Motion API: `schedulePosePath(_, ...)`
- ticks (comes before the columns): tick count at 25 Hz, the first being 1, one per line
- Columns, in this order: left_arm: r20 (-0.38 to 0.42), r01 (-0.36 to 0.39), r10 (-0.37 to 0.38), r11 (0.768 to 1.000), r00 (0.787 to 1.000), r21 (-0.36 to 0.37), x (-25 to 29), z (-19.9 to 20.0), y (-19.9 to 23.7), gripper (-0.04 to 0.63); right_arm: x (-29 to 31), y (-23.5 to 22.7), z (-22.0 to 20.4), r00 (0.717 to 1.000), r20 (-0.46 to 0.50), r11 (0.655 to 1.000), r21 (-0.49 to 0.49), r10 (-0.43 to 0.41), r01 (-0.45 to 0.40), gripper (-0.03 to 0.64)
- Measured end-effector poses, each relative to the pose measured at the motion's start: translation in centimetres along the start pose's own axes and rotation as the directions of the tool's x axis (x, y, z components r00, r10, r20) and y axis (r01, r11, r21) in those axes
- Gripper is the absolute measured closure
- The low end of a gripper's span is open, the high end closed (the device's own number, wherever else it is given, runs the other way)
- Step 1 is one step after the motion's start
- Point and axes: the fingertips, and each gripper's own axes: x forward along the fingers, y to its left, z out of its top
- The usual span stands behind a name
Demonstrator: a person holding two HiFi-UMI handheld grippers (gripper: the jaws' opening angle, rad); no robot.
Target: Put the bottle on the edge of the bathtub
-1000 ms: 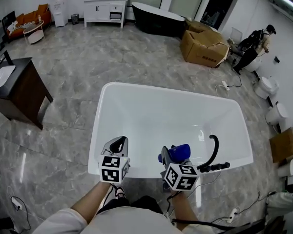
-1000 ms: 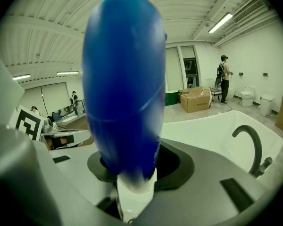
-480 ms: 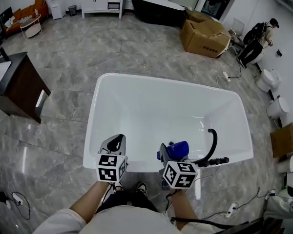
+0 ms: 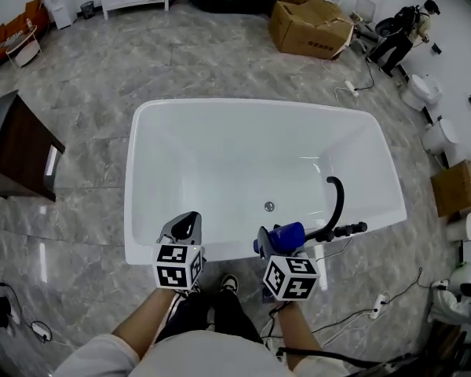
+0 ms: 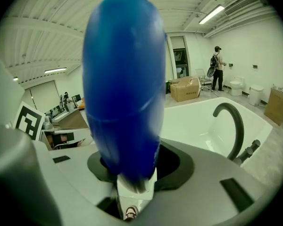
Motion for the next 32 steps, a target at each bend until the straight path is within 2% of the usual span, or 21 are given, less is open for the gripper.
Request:
schedulePosePath(7,-0.07,0.099,-0.095,0.994,0.993,0.055,1.9,-2.0,-3.7,0.571,-1.7,-3.1,-2.6,0.997,-0.017,0.995,0.07,-0.076,0.077,0.451)
schedulePosePath(13,-0.132,0.158,-0.144,0.982,0.981,0.1,3.4,-3.4,-6.3,0.571,-2.9,-5.9,-4.5,0.99,-0.032,0.981,0.134,-0.138,0.141,0.451)
schedulePosePath(23,-0.215,0.219,-0.185,0.964,0.959,0.148,4.9,-6.9,-8.7,0.571,-2.9,-8.7,-8.3,0.982,-0.054,0.96,0.207,-0.18,0.187,0.451)
schedulePosePath(32,-0.284,0.223,-0.172,0.962,0.943,0.156,5.4,-10.5,-9.2,0.571,-1.5,-9.9,-11.7,0.982,-0.084,0.951,0.248,-0.168,0.184,0.451)
